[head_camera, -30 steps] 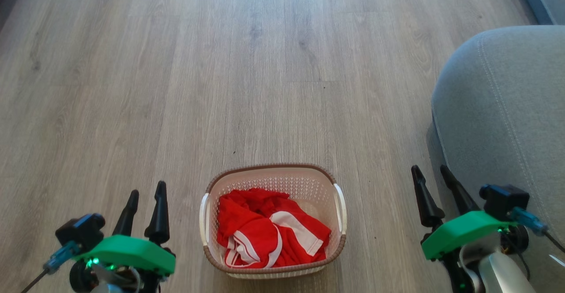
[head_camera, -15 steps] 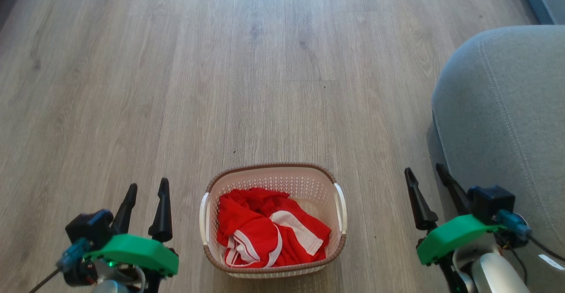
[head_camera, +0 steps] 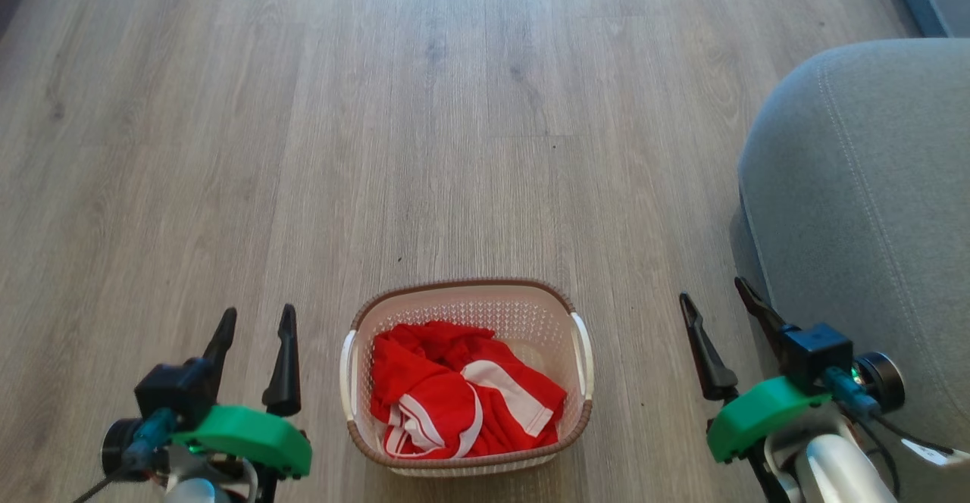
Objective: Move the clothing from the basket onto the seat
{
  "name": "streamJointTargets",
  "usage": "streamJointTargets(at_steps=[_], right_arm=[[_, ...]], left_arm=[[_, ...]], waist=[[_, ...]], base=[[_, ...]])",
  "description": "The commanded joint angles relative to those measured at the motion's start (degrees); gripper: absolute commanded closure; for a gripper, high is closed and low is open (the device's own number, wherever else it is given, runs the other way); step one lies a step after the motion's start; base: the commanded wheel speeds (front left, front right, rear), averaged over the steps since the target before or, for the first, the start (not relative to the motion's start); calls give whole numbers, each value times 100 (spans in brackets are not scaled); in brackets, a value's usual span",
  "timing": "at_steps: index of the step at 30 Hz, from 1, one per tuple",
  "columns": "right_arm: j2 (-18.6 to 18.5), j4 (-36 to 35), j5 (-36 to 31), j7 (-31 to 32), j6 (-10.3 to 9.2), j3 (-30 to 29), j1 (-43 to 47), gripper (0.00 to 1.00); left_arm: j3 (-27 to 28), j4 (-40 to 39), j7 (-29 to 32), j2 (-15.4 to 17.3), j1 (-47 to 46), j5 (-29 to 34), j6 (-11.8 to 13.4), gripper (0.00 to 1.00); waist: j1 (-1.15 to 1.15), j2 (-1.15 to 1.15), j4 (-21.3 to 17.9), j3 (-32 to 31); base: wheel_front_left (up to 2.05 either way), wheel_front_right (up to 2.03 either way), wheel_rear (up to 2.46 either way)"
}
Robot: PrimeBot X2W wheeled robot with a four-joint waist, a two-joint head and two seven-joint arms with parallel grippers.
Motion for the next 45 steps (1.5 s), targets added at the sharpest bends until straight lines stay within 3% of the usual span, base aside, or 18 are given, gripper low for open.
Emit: streamJointTargets(at_steps=[1, 21, 30, 36, 45], right_arm=[[-76, -146, -204, -98, -1, 164, -313, 0], [-43, -144, -306, -128, -1, 106, -372, 0], [-30, -239, -304, -128, -1, 4, -484, 0], [46, -410, -340, -128, -1, -225, -775, 0], [173, -870, -409, -128, -1, -530, -1570, 0]], left_arm=[[129, -239, -100, 79, -298, 207, 23, 0], [154, -208, -129, 79, -345, 276, 50, 0], [143, -252, -129, 79, -457, 261, 36, 0], [50, -246, -129, 79, -771, 231, -11, 0], [-573, 294, -129, 79, -1889, 389, -21, 0]], waist=[[0, 0, 0, 2], [0, 0, 5, 86], [0, 0, -41, 421], [0, 0, -96, 1131], [0, 0, -171, 2931]], base=[[0, 0, 0], [0, 0, 0], [0, 0, 0], [0, 0, 0], [0, 0, 0]])
